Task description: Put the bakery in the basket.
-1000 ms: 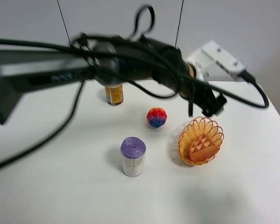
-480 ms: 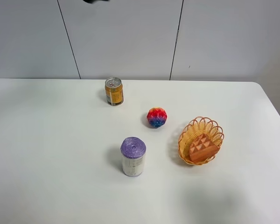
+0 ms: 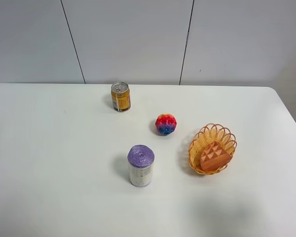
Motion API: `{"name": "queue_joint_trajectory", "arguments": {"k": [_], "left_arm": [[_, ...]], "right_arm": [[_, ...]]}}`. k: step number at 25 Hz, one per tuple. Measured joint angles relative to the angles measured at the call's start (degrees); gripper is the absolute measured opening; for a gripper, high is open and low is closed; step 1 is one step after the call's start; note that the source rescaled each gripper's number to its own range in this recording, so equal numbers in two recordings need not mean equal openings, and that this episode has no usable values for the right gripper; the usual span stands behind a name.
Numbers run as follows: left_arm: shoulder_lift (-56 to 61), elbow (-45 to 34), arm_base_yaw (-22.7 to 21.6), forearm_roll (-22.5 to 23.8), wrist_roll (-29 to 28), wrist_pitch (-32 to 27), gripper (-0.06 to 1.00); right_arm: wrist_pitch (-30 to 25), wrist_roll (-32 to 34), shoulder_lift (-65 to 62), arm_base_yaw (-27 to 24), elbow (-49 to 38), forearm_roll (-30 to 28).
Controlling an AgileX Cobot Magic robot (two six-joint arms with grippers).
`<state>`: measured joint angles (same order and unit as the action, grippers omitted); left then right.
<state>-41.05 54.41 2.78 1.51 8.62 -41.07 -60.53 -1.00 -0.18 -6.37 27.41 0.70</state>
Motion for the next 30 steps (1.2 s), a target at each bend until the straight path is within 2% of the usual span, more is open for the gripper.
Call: {"name": "queue_joint_trajectory", "arguments": {"k": [3, 5, 9, 16, 22, 28, 30], "left_arm": [[12.6, -7.7, -5.7, -5.4, -0.4, -2.0, 0.82], [19.3, -11.5, -8.0, -8.6, -0.8, -4.0, 0.82], [28.6, -17.1, -10.0, -10.2, -2.0, -6.2, 0.82], [34.4, -24.2, -10.0, -10.4, -2.2, -10.0, 0.82], [40.6, -24.7, -10.0, -10.7, -2.2, -10.2, 0.82], [41.2, -24.0, -7.5, -10.3, -2.2, -20.8, 0.82], [41.2, -24.0, -6.0, -9.5, -2.2, -21.7, 0.82]], "right_arm": [[0.0, 0.0, 0.0, 0.0, 0.0, 0.0], [0.0, 0.0, 0.0, 0.0, 0.0, 0.0], [0.0, 0.0, 0.0, 0.0, 0.0, 0.0], [0.0, 0.0, 0.0, 0.0, 0.0, 0.0], [0.0, 0.0, 0.0, 0.0, 0.0, 0.0], [0.0, 0.0, 0.0, 0.0, 0.0, 0.0], [0.0, 0.0, 0.0, 0.0, 0.0, 0.0]]}}
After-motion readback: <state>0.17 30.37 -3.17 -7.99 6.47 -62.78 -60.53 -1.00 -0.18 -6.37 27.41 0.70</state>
